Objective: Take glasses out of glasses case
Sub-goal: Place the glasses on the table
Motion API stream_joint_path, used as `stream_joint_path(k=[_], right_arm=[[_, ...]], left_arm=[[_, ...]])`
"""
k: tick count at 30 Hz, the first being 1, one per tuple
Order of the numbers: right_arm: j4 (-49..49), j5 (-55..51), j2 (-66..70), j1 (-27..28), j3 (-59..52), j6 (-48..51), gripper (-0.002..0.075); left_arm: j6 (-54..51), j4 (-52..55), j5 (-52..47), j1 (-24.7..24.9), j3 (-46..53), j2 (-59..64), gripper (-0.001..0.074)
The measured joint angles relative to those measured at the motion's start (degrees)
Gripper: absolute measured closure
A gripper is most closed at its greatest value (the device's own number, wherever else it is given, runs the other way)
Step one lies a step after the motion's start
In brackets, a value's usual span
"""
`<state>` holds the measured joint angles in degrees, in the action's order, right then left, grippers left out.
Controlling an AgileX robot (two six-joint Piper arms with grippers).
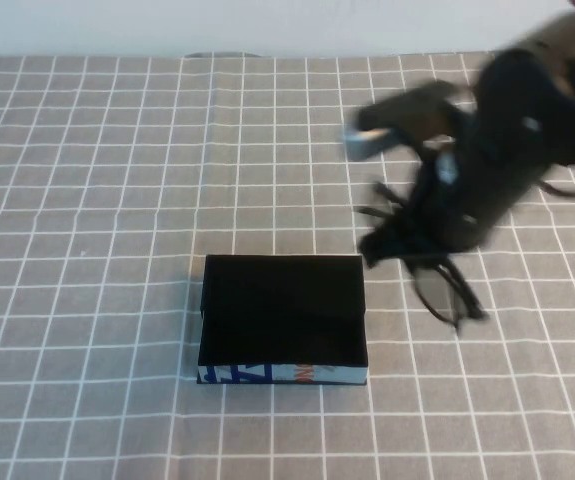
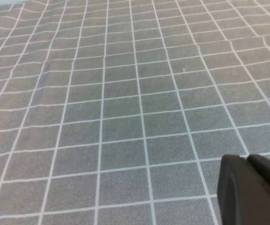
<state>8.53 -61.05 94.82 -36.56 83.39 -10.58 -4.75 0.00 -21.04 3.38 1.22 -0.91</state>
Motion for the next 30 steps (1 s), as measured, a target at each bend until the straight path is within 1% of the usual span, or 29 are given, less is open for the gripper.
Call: stream_joint_path(k=[3,5,8,12,17,19,23,25,30], right_arm=[[-0.67,1.84,-1.89,3.74,-7.20,-11.35,0.0672],[-2.37,4.39,-1.99,6.11,-11.68,-14.80,0.0672],[-6.22,9.98,-1.72,8.88,-17.90,-16.47,0.0672],[-10.53,16.95,-0.23,10.76,-23.41,-16.98,0.0673],[-11.70,19.01,2.06,11.55,-24.51,-16.90,0.0673],[-11.98,19.80,2.98,11.55,-24.51,-16.67,0.0662],[-12.49,21.21,4.84,11.55,-24.51,-16.32,0.0598],[-12.49,21.34,5.24,11.55,-24.51,-16.32,0.0552],[-11.22,21.48,4.35,11.55,-24.51,-16.21,0.0408]], left_arm=[[0.00,0.00,0.00,0.00,0.00,0.00,0.0739],[0.00,0.00,0.00,0.00,0.00,0.00,0.0739],[0.00,0.00,0.00,0.00,0.00,0.00,0.0739],[0.00,0.00,0.00,0.00,0.00,0.00,0.0739],[0.00,0.00,0.00,0.00,0.00,0.00,0.0739],[0.00,0.00,0.00,0.00,0.00,0.00,0.0739],[0.00,0.00,0.00,0.00,0.00,0.00,0.0739],[0.00,0.00,0.00,0.00,0.00,0.00,0.0739],[0.00,0.00,0.00,0.00,0.00,0.00,0.0739]])
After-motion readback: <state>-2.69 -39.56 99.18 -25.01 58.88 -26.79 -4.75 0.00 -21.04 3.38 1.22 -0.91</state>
